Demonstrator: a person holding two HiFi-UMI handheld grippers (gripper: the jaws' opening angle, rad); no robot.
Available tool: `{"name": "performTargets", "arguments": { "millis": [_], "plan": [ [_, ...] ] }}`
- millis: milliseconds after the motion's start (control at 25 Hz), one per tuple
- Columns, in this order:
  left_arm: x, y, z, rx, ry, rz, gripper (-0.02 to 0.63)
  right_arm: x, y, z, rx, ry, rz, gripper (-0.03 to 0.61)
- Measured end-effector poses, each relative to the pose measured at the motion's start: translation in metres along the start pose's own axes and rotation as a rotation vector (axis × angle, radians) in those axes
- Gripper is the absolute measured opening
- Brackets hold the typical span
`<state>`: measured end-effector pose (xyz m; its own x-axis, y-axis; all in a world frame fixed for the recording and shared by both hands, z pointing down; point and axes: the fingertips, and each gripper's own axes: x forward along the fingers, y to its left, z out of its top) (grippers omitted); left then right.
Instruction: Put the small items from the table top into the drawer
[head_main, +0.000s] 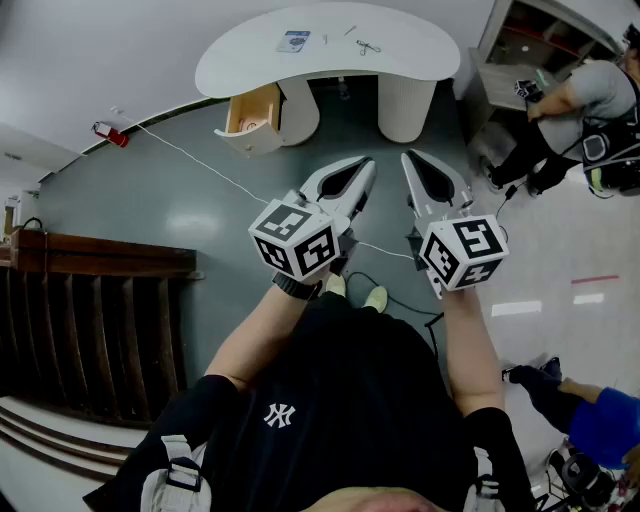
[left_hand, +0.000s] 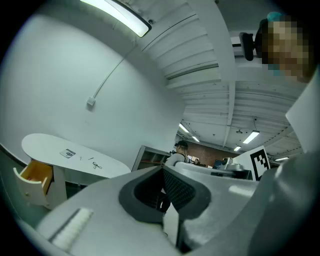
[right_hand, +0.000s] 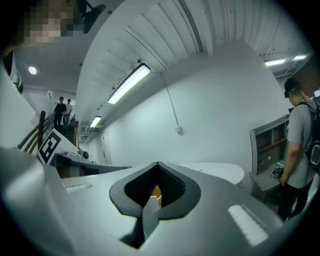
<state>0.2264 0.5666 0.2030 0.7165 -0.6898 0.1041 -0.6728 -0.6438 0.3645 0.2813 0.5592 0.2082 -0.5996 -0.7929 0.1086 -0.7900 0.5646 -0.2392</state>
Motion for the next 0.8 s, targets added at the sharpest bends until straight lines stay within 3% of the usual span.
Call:
{"name": "performTargets", "arguments": {
  "millis": [400, 600, 800],
  "plan": [
    [0.012, 0.02, 0.001, -0.003, -0.005, 0.022, 0.002, 0.02, -0.014, -0.004, 0.007, 0.008, 0.014, 0.02],
    [0.021, 0.054, 0.008, -0.027, -0.012, 0.016, 0.002, 0.051, -0.019, -0.006, 0.047, 0.021, 0.018, 0.022],
    [0.046, 0.099, 0.019, -0.035, 0.001, -0.024, 0.002, 0.095, -0.039, -0.001, 0.064, 0.006, -0.047, 0.023]
  ]
}}
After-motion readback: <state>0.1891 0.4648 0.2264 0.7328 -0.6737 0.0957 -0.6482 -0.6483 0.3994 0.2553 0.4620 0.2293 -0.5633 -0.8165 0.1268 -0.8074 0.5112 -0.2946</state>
